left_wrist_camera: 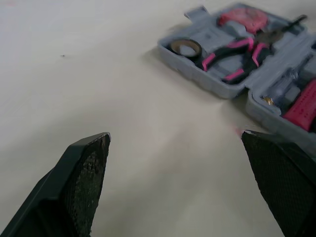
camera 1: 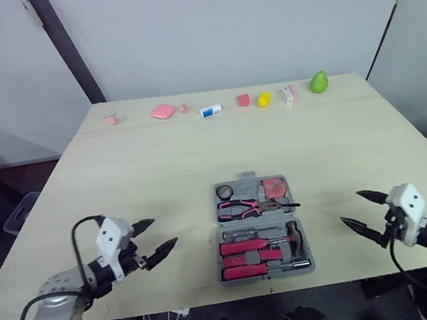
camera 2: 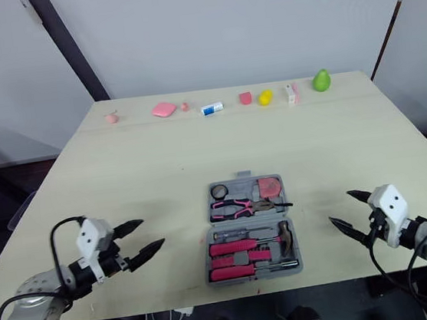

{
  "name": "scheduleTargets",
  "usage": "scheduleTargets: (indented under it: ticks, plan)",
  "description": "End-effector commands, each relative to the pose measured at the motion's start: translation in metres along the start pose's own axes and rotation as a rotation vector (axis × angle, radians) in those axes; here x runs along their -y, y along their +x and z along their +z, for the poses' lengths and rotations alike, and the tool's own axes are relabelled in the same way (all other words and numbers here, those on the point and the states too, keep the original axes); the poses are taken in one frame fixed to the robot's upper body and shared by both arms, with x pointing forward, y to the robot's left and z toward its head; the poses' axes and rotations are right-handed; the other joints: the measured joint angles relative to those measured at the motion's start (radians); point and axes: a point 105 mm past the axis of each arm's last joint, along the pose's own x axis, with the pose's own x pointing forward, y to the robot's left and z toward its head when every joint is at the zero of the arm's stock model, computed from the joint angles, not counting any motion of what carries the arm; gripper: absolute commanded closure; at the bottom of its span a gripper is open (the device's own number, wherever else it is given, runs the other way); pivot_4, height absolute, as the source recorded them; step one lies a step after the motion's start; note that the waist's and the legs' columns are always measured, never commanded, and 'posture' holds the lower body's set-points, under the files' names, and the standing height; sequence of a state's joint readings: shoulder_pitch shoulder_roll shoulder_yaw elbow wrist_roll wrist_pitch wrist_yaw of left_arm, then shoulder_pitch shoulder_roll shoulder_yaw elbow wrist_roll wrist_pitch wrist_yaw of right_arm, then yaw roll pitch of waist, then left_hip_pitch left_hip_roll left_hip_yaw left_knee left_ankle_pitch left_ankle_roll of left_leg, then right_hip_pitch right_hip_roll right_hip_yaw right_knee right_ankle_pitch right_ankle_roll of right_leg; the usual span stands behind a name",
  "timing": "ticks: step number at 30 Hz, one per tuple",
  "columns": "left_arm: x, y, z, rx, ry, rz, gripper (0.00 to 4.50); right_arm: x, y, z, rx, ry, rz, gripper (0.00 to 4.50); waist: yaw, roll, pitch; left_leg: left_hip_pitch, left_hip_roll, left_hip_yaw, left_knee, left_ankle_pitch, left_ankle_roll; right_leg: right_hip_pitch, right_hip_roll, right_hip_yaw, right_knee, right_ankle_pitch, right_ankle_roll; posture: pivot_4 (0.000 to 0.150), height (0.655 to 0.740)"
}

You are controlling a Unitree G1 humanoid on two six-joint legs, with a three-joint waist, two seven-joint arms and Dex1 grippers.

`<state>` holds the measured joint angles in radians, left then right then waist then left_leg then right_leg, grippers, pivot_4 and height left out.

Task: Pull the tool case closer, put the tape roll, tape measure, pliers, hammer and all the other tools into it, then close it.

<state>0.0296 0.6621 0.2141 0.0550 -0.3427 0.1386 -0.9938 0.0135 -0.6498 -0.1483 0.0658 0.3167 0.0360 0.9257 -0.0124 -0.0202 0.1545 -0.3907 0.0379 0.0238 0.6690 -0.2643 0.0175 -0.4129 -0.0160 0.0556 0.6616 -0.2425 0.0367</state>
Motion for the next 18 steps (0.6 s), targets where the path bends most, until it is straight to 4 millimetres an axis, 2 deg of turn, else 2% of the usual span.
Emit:
scheduleTargets:
  ticks: [1,3,4,5,6,7,9,10,12,18]
  plan:
    - [0.004,0.017,0.006,-0.014,0.061,-0.095,1.2,0.001,0.012,0.005,-0.021,-0.049,0.072,0.25,0.0,0.0,0.0,-0.001,0.0,0.0,0.0,0.0,0.0,0.0,0.0,-0.001,0.0,0.0,0.0,0.15,0.74]
    - [0.005,0.025,0.006,-0.027,0.071,-0.135,2.13,0.002,0.02,0.007,-0.029,-0.062,0.098,0.86,-0.001,0.0,0.0,-0.001,0.0,-0.001,0.001,0.0,0.0,0.0,0.0,-0.001,0.0,0.001,0.001,0.15,0.74]
    - [0.006,0.029,0.006,-0.035,0.079,-0.151,2.24,0.002,0.023,0.008,-0.036,-0.07,0.116,1.03,-0.001,0.0,0.0,-0.001,0.0,-0.001,0.001,0.0,0.0,0.0,0.0,-0.001,0.0,0.001,0.001,0.15,0.74]
    - [0.006,0.033,0.005,-0.042,0.088,-0.165,2.86,0.001,0.026,0.008,-0.04,-0.076,0.129,1.63,-0.002,0.0,0.0,-0.001,0.0,-0.001,0.0,0.0,0.0,0.0,0.0,-0.001,0.0,0.001,0.002,0.15,0.74]
    - [0.006,0.037,0.005,-0.045,0.087,-0.179,3.17,0.001,0.03,0.008,-0.045,-0.08,0.142,1.98,-0.002,0.0,0.0,-0.001,0.0,-0.001,0.0,0.0,0.0,0.0,0.0,-0.001,0.0,0.001,0.002,0.15,0.74]
    - [0.008,0.043,0.003,-0.056,0.083,-0.208,3.77,-0.003,0.035,0.006,-0.063,-0.087,0.177,2.64,-0.002,0.0,0.0,-0.001,0.0,-0.001,0.0,0.0,0.0,0.0,0.0,-0.001,0.0,0.001,0.002,0.15,0.74]
    - [0.011,0.051,0.002,-0.072,0.067,-0.248,4.34,-0.007,0.043,0.004,-0.093,-0.105,0.226,3.29,-0.002,0.0,0.0,-0.001,0.0,-0.002,0.001,0.0,0.0,0.0,0.001,-0.002,0.0,0.001,0.002,0.15,0.74]
    - [0.011,0.054,0.001,-0.08,0.055,-0.261,4.5,-0.009,0.047,0.003,-0.105,-0.112,0.244,3.63,-0.002,0.0,0.0,-0.001,0.0,-0.002,0.001,0.0,0.0,0.0,0.0,-0.002,0.001,0.001,0.002,0.15,0.74]
    - [0.011,0.06,-0.001,-0.09,0.051,-0.281,4.5,-0.008,0.056,0.003,-0.116,-0.121,0.254,4.43,-0.002,0.0,0.0,-0.002,0.0,-0.002,0.001,0.0,0.0,0.0,0.0,-0.002,0.0,0.001,0.002,0.15,0.74]
    - [0.011,0.074,-0.006,-0.132,0.054,-0.324,4.5,-0.013,0.074,0.002,-0.135,-0.147,0.286,4.43,-0.002,0.0,0.0,-0.002,0.0,-0.003,0.001,0.0,0.0,0.0,0.001,-0.003,0.0,0.001,0.002,0.15,0.74]
